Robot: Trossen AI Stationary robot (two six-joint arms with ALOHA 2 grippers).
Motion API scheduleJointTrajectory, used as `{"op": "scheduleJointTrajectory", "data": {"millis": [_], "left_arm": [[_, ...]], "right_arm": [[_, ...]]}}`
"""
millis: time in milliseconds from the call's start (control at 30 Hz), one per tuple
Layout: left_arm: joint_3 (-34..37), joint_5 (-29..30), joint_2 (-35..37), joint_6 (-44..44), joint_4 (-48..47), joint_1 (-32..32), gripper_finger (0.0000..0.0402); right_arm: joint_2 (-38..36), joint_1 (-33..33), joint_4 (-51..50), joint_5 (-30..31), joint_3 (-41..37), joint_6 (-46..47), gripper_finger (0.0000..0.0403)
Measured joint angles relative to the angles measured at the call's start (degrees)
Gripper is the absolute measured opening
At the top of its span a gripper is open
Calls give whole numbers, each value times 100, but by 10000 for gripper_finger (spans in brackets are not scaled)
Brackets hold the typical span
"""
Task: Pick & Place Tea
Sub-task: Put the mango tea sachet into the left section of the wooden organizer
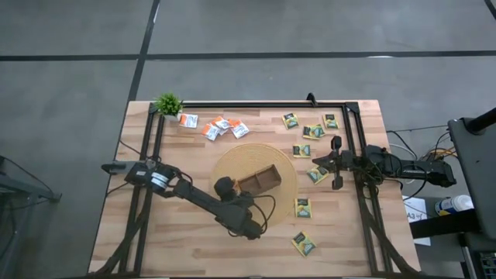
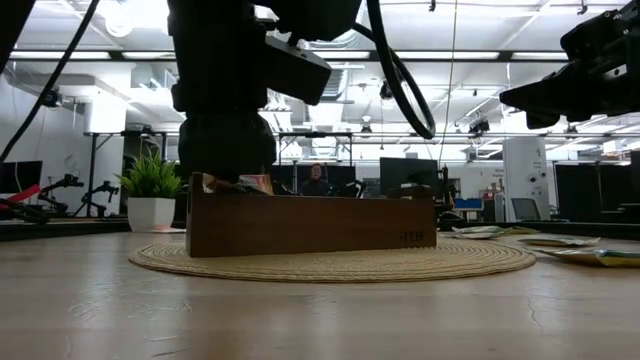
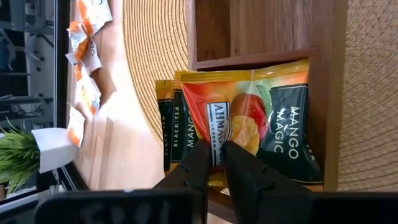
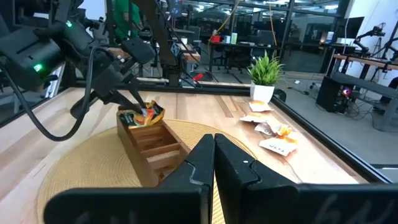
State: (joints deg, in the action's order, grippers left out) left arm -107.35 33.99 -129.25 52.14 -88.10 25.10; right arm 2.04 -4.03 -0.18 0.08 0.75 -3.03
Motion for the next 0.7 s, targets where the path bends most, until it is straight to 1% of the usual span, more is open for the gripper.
{"op": "scheduleJointTrajectory", "data": {"millis": [133, 300, 367, 467, 633, 700], "left_arm": [[9, 164, 0, -6, -67, -2, 43], [11, 152, 0, -14, -170, -24, 45], [11, 108, 0, -92, -172, -26, 52], [11, 39, 0, -145, -178, -24, 79], [11, 14, 1, -151, -184, -24, 142], [11, 10, 2, -150, -190, -24, 161]], "right_arm": [[0, 0, 0, 0, 0, 0, 9], [0, 0, 0, 0, 0, 0, 9], [0, 0, -1, 2, -2, 0, 9], [0, 0, -1, 2, -1, 0, 9], [0, 0, 0, 2, -2, 0, 9], [0, 0, 0, 2, -1, 0, 9]]}}
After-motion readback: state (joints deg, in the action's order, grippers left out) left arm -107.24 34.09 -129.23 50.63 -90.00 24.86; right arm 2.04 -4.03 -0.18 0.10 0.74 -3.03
